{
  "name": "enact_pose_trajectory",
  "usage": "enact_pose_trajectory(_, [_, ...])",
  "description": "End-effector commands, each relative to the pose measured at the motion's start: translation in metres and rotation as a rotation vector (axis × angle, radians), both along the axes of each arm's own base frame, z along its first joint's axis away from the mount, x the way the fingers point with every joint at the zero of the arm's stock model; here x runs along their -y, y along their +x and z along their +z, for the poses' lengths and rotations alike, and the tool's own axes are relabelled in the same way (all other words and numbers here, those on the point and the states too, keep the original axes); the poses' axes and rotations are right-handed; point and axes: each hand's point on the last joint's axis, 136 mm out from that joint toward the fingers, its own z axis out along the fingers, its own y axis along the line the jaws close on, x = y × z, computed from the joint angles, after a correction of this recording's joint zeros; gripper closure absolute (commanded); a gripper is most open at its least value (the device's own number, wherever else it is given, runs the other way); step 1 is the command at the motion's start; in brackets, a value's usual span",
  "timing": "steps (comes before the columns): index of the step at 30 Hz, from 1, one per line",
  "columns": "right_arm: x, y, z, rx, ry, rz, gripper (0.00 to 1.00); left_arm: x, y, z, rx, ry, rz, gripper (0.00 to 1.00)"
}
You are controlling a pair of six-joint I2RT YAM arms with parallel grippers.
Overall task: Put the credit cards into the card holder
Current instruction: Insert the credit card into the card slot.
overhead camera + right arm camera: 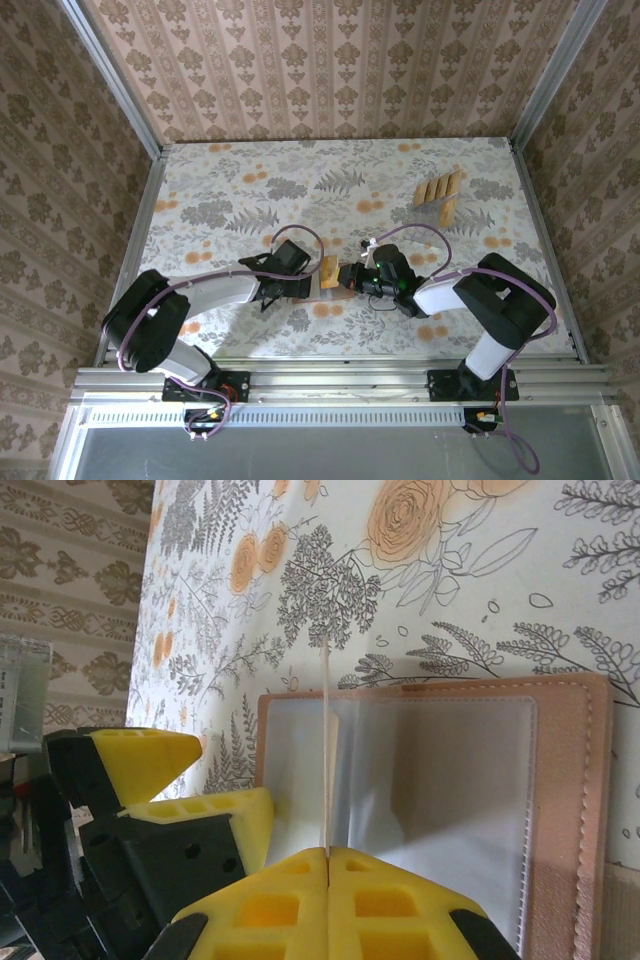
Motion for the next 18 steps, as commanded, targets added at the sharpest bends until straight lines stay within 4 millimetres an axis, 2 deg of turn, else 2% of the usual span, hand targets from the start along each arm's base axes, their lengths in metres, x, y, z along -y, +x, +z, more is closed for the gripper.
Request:
enact_pose_trajectory(1, [0.0009,0.0032,-0.0037,-0.003,0.02,-0.021,1.0,-0.0171,-0.0135,-0.01,-0.046,0.054,0.018,0.0])
enact_pose_trajectory(18, [-0.0031,-0.0007,-0.0134,-0.031,0.053,-0.005,1.0,-0.0169,-0.0144,-0.0117,-0.05,0.058,0.016,0.0])
